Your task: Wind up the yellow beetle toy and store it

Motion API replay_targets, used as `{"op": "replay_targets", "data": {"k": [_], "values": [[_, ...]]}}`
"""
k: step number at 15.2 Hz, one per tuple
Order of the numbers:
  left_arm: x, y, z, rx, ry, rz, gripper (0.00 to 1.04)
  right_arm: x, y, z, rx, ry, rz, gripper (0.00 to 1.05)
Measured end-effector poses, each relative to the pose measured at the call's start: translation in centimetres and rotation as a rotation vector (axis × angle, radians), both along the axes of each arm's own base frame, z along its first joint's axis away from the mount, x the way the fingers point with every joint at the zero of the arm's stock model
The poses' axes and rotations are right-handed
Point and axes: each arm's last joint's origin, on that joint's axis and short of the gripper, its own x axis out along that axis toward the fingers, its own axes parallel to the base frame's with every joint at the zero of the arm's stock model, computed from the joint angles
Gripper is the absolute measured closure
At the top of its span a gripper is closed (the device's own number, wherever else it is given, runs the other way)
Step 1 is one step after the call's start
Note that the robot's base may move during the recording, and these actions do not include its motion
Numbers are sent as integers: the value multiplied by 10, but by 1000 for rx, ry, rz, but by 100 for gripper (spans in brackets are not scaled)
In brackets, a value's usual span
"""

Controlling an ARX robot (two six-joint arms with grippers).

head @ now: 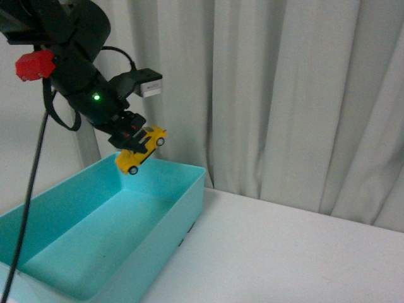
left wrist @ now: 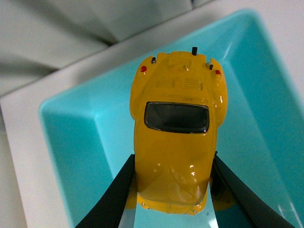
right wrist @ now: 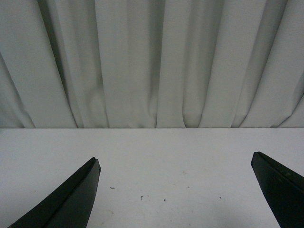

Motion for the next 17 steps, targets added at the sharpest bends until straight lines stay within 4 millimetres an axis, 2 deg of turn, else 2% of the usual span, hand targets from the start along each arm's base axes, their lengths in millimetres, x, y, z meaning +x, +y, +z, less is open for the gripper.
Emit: {"op": "replay_targets", "data": {"k": [2, 4, 6, 11, 15, 17], "values": [[-16, 27, -11, 8, 46, 101, 68, 0, 0, 0, 0, 0, 0, 7], [-27, 39, -31, 15, 111, 154, 68, 0, 0, 0, 0, 0, 0, 7], [-24, 49, -48, 8, 132, 196, 68, 0, 0, 0, 0, 0, 0, 7], [-16, 56, -98, 36, 252, 250, 68, 0, 0, 0, 0, 0, 0, 7], [-13, 57, -120, 55, 309, 271, 68, 0, 0, 0, 0, 0, 0, 7], [-10, 57, -122, 69, 305, 275, 68, 0, 0, 0, 0, 0, 0, 7]]}}
